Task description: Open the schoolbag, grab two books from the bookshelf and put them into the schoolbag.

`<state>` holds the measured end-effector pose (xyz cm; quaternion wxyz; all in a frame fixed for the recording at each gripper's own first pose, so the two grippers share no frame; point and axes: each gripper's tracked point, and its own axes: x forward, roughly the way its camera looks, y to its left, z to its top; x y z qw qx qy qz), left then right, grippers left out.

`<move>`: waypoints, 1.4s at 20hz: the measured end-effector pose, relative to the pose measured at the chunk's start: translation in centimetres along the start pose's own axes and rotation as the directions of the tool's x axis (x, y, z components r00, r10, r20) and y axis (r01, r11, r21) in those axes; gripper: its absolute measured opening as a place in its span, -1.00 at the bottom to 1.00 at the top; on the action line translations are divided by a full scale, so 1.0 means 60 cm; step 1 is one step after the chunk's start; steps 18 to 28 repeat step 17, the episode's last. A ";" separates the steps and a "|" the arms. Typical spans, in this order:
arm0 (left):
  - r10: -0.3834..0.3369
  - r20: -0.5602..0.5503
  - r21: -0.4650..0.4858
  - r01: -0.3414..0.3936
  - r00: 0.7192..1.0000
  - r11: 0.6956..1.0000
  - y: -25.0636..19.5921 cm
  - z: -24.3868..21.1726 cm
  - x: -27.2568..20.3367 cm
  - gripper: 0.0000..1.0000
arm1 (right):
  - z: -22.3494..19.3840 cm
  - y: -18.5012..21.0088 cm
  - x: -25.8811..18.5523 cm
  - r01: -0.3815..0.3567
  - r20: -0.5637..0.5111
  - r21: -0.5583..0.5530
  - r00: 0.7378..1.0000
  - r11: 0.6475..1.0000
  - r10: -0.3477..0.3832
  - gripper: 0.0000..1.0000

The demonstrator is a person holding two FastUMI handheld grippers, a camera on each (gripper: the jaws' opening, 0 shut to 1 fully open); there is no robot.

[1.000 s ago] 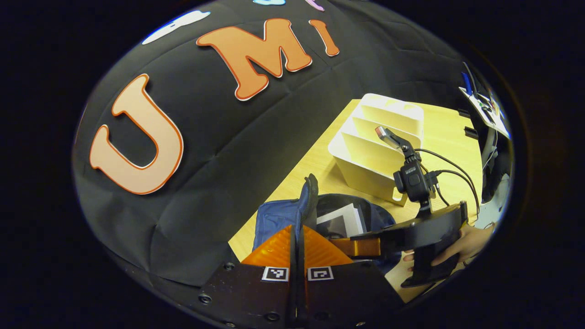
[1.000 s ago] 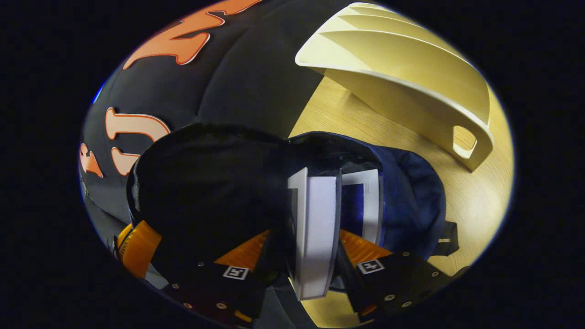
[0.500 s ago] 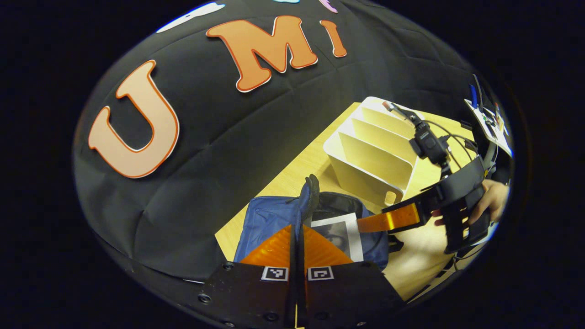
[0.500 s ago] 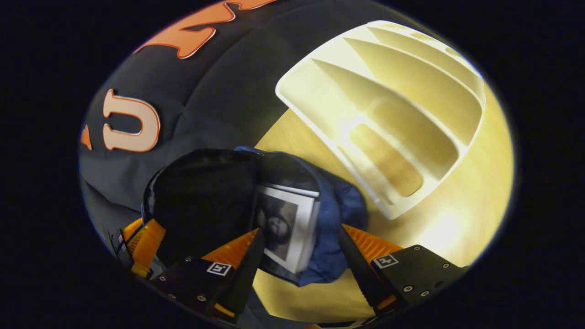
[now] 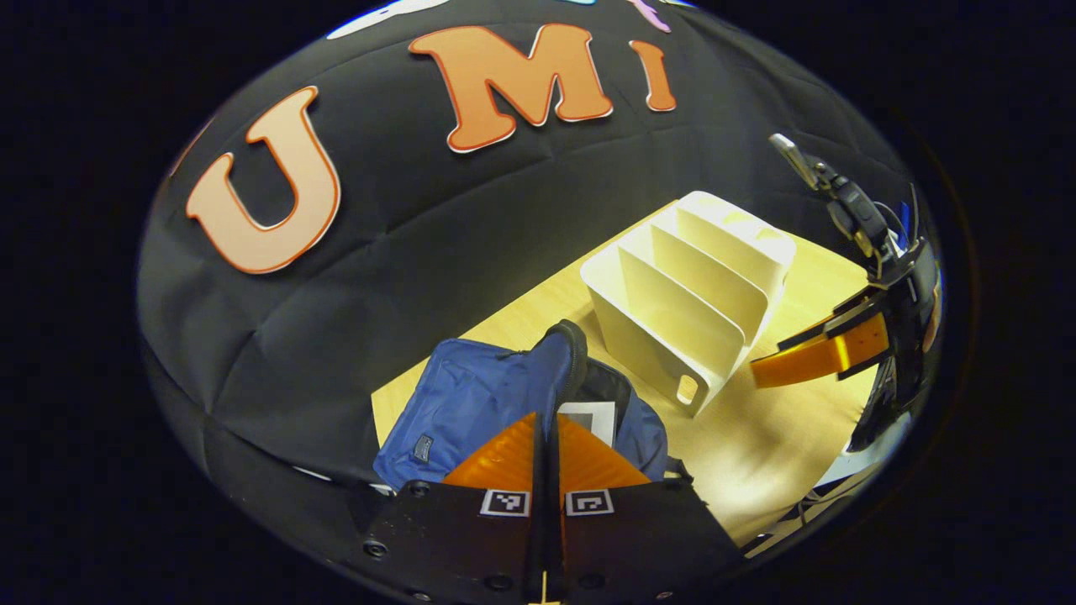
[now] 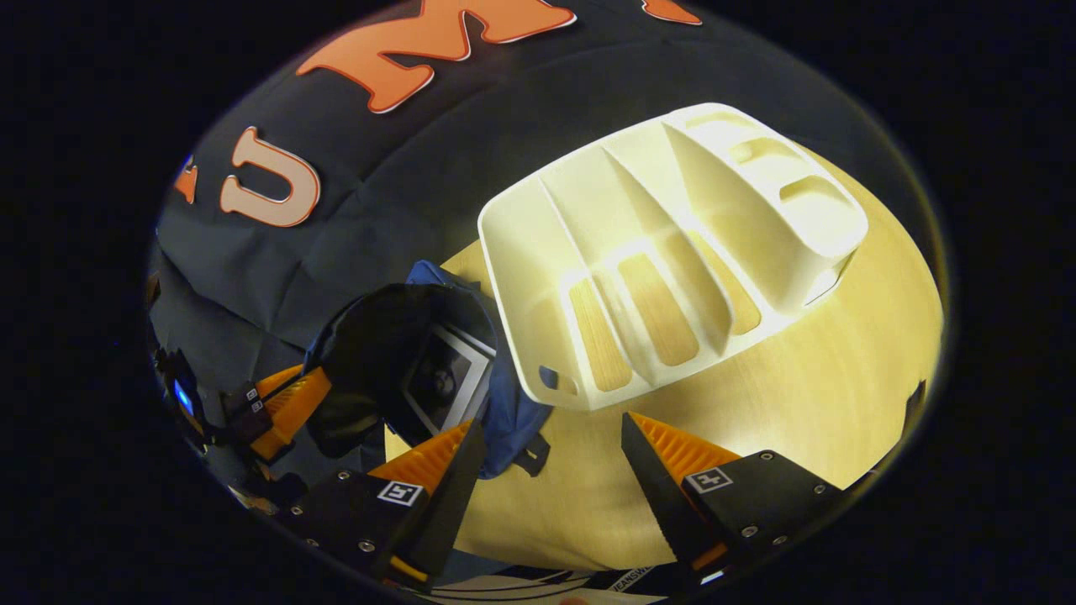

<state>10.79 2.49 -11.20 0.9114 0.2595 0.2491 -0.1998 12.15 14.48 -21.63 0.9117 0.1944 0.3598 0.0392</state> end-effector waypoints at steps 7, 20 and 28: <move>0.088 0.060 -0.145 -0.078 0.994 0.986 -0.046 0.042 -0.054 -0.75 | 0.074 -0.090 -0.108 0.053 0.085 -0.184 0.996 0.981 -0.038 0.94; 0.295 0.304 -0.423 -0.148 0.906 0.894 -0.128 0.164 -0.150 0.67 | 0.199 -0.082 -0.295 0.094 0.445 -0.376 0.891 0.922 0.091 0.95; 0.295 0.304 -0.423 -0.148 0.906 0.894 -0.128 0.164 -0.150 0.67 | 0.199 -0.082 -0.295 0.094 0.445 -0.376 0.891 0.922 0.091 0.95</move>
